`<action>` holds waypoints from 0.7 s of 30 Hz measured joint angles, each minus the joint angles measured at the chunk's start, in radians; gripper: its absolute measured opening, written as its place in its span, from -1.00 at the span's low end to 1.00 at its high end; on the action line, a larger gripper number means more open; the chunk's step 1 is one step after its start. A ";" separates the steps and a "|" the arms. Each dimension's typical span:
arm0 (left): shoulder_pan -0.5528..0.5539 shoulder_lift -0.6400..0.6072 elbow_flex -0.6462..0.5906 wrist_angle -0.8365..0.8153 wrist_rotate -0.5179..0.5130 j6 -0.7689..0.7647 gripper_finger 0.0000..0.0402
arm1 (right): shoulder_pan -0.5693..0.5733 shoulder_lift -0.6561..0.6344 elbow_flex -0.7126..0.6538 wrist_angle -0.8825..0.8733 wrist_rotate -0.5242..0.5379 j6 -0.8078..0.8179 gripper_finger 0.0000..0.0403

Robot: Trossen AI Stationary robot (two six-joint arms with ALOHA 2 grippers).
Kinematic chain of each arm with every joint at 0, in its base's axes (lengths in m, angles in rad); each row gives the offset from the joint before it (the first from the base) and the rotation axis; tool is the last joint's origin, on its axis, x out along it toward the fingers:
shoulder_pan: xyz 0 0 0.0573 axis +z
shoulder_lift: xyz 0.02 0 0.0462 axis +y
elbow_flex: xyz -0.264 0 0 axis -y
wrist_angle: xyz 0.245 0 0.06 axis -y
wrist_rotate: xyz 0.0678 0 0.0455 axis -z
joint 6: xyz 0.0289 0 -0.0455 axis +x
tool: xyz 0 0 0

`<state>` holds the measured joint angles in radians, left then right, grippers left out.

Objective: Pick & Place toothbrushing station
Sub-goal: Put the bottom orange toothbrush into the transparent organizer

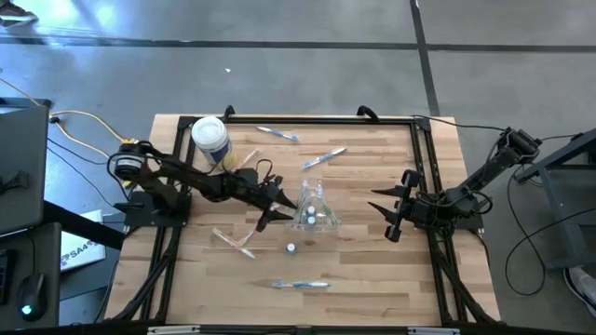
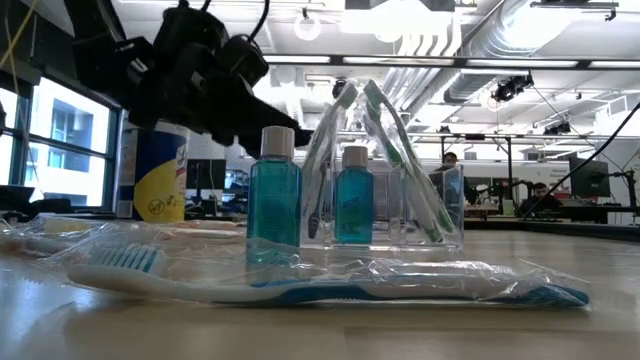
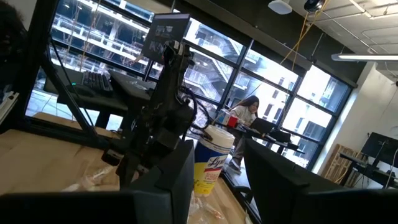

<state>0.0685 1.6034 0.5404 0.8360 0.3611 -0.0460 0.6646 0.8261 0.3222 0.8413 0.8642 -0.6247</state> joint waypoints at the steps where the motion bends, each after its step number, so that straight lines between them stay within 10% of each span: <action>1: 0.000 -0.014 0.000 -0.016 0.000 0.000 -0.13 | 0.000 0.000 0.000 0.000 0.000 0.000 -0.34; 13: -0.100 -0.353 0.030 -0.624 -0.213 0.042 -0.13 | 0.000 0.000 0.000 -0.026 0.000 0.000 -0.34; 21: -0.199 -0.431 0.109 -0.933 -0.219 -0.230 -0.13 | 0.000 0.000 0.000 -0.024 -0.002 0.000 -0.34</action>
<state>-0.1308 1.1725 0.6492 -0.0969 0.1421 -0.2758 0.6647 0.8265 0.3222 0.8169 0.8627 -0.6247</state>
